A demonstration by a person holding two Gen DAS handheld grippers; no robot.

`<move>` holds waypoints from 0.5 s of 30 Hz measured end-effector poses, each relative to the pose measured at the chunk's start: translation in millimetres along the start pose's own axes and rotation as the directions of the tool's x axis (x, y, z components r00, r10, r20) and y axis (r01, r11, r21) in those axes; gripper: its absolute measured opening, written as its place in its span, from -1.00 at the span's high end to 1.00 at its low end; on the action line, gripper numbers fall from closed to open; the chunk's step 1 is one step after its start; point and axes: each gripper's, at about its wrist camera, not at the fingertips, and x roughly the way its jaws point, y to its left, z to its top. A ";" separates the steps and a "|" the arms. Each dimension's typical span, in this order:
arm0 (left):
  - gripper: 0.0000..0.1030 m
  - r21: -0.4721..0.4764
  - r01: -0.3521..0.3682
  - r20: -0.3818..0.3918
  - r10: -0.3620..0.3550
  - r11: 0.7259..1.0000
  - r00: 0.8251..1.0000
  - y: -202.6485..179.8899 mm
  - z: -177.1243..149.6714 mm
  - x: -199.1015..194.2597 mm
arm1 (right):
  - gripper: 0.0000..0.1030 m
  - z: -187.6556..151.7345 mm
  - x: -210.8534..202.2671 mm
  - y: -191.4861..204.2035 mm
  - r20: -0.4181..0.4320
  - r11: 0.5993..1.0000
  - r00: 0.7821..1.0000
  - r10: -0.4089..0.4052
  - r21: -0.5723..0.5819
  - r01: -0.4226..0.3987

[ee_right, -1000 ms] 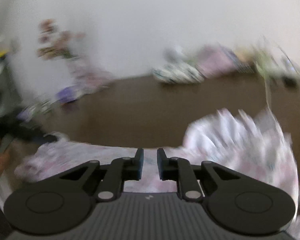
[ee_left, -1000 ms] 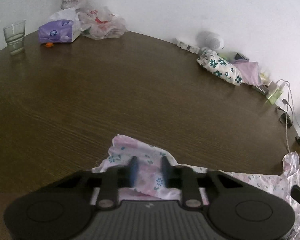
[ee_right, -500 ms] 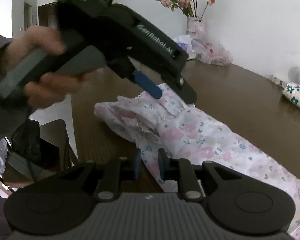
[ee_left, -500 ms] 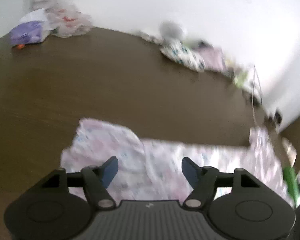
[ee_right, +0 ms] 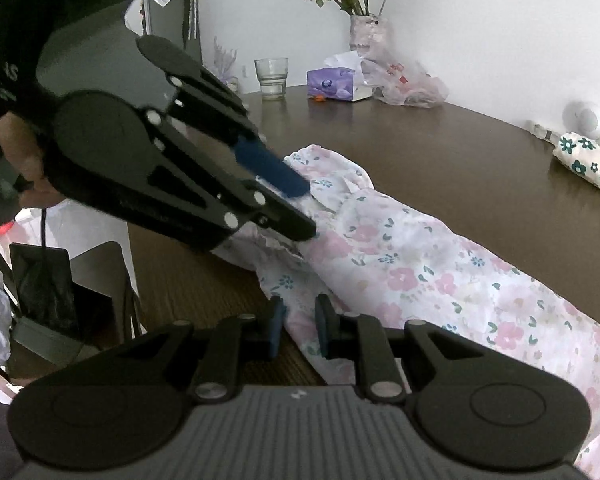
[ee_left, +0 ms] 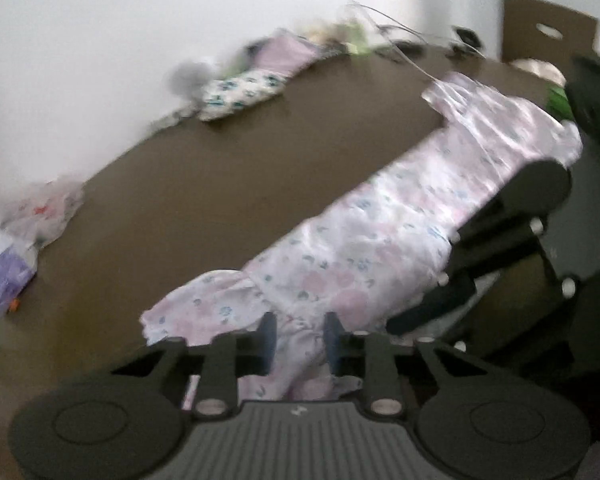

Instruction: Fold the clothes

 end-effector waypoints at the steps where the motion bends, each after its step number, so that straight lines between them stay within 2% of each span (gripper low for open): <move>1: 0.76 0.026 -0.006 -0.012 0.006 1.000 1.000 -1.2 2.4 2.3 | 0.72 0.0 0.0 0.1 0.000 1.000 1.000 -0.001 0.003 0.001; 4: 0.87 0.092 -0.061 0.004 0.061 0.994 0.998 -7.1 5.3 2.9 | 0.93 -0.2 0.2 0.3 0.001 1.000 1.000 -0.005 0.012 0.005; 7: 0.93 0.119 -0.138 0.040 0.134 0.983 0.990 -9.2 10.5 7.9 | 0.96 -0.8 0.0 0.2 0.000 1.000 1.000 -0.009 0.013 0.009; 10: 0.94 0.108 -0.168 0.067 0.161 0.980 0.985 -2.5 6.7 9.8 | 0.96 -2.9 -1.8 2.3 -0.003 1.000 1.000 -0.007 -0.002 0.007; 11: 0.91 0.103 -0.176 0.076 0.168 0.979 0.983 0.0 5.0 10.3 | 0.96 -3.3 -2.4 3.1 -0.005 1.000 1.000 -0.003 -0.008 0.003; 13: 0.76 0.130 -0.140 0.072 0.132 0.982 0.989 -2.9 0.6 5.5 | 0.93 -2.0 -5.0 2.8 -0.011 1.000 1.000 0.012 -0.009 -0.012; 15: 0.49 0.189 -0.097 0.079 0.084 0.977 0.993 -11.3 -4.6 -4.7 | 0.89 2.6 -14.1 -2.4 0.009 0.999 0.999 0.045 0.009 -0.045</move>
